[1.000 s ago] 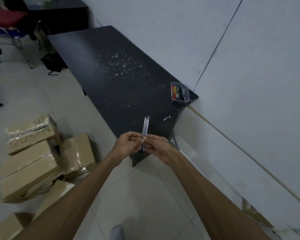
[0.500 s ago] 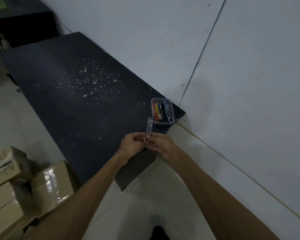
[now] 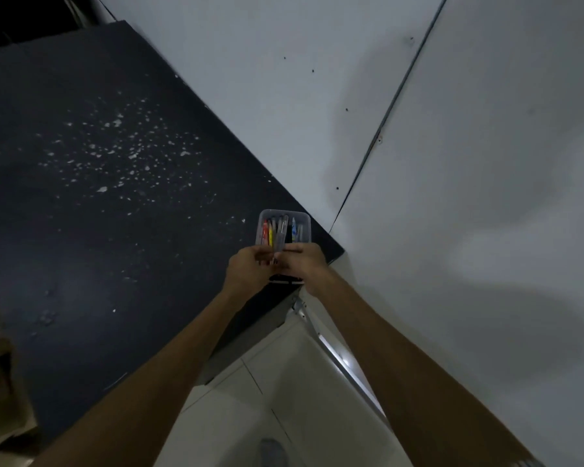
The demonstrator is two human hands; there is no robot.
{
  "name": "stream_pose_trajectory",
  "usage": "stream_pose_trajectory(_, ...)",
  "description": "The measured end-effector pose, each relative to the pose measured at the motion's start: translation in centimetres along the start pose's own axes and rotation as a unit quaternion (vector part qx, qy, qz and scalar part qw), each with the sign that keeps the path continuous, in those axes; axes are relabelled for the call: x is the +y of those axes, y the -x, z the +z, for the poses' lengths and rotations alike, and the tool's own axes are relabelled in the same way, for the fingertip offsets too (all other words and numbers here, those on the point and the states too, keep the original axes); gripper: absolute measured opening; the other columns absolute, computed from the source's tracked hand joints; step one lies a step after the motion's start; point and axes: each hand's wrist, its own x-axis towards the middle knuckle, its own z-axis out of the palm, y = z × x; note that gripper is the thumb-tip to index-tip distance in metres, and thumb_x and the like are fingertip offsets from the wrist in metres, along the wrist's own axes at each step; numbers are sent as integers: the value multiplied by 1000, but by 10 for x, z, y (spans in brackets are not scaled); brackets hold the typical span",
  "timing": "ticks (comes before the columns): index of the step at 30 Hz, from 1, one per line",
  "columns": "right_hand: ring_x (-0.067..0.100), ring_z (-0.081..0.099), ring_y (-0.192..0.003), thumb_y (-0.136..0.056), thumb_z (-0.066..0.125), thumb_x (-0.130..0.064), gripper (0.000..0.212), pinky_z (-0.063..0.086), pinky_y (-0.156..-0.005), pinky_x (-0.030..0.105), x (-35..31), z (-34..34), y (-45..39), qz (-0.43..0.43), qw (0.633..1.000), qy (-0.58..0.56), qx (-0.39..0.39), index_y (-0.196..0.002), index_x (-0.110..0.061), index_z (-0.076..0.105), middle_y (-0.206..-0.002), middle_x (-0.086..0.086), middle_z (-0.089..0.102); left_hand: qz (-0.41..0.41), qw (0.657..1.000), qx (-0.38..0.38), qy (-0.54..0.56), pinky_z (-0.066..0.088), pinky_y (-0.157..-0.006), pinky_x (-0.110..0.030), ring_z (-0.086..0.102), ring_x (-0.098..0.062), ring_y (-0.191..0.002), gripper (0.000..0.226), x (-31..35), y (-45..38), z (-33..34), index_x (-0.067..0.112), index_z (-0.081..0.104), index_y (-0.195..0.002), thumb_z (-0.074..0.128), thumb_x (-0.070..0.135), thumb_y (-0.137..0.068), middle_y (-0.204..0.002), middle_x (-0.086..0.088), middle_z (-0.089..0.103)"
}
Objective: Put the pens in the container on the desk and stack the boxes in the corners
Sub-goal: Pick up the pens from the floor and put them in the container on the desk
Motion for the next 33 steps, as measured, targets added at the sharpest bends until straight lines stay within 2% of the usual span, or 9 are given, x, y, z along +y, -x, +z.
stream_pose_trajectory(4,29,69,-98,-80,73,2,32,59,-84,42,-4,-1,-17,-9,998,58,33,-112,-3,69,-109,13,69,-20,1000,19,-5,58,-87,-38,66,-18,-100,51,0,-14,7,9,59,-129,77,16,-81,-117,-4,69)
stream_pose_trajectory(7,26,67,-103,-82,72,-1,29,57,-87,42,-4,-1,-24,-36,989,132,58,-110,-6,69,-112,12,69,2,999,34,-23,52,-86,-24,61,-10,-95,45,0,-15,11,8,62,-125,76,14,-82,-114,1,68)
stream_pose_trajectory(9,24,64,-107,-82,72,-1,34,56,-91,38,-4,-2,-24,-56,981,169,73,-115,-9,67,-117,9,68,9,999,39,-33,50,-82,-21,59,-8,-93,42,-2,-15,12,9,62,-125,73,12,-84,-116,-2,68)
stream_pose_trajectory(13,22,65,-105,-82,72,0,40,57,-88,36,1,-9,-19,-91,969,209,90,-120,-12,65,-119,9,66,17,999,37,-28,55,-87,-28,62,-9,-94,33,-7,-11,9,13,64,-121,66,8,-88,-116,-2,68)
stream_pose_trajectory(18,19,67,-102,-81,75,-4,35,56,-90,31,13,-17,-8,-98,964,238,70,-115,-8,69,-114,9,70,40,998,55,3,54,-93,-31,65,-10,-97,25,-12,10,-1,14,67,-110,58,2,-90,-103,3,70)
stream_pose_trajectory(23,17,65,-101,-91,64,-8,25,45,-72,18,16,-17,19,-143,956,220,133,-115,-11,68,-116,5,69,36,998,44,7,55,-93,-35,66,-9,-95,21,-28,37,-18,16,66,-108,63,6,-90,-101,8,68)
stream_pose_trajectory(28,13,64,-101,-93,61,-12,18,45,-72,13,27,1,54,-189,958,197,83,-109,-16,68,-113,1,69,21,998,52,13,52,-98,-37,64,-10,-102,25,-48,73,-37,17,64,-111,65,7,-88,-108,5,68)
stream_pose_trajectory(31,4,58,-91,-94,61,-16,20,40,-67,7,42,22,90,-210,955,202,52,-114,-19,66,-108,-5,66,26,997,78,12,50,-99,-30,63,-9,-104,28,-64,109,-53,18,64,-114,68,11,-87,-110,6,67)
stream_pose_trajectory(33,5,59,-91,-94,62,-20,23,44,-69,11,55,39,117,-214,955,203,25,-117,-18,64,-104,-5,65,26,996,85,6,48,-94,-23,61,-8,-105,33,-79,140,-66,18,62,-120,68,15,-87,-115,5,66)
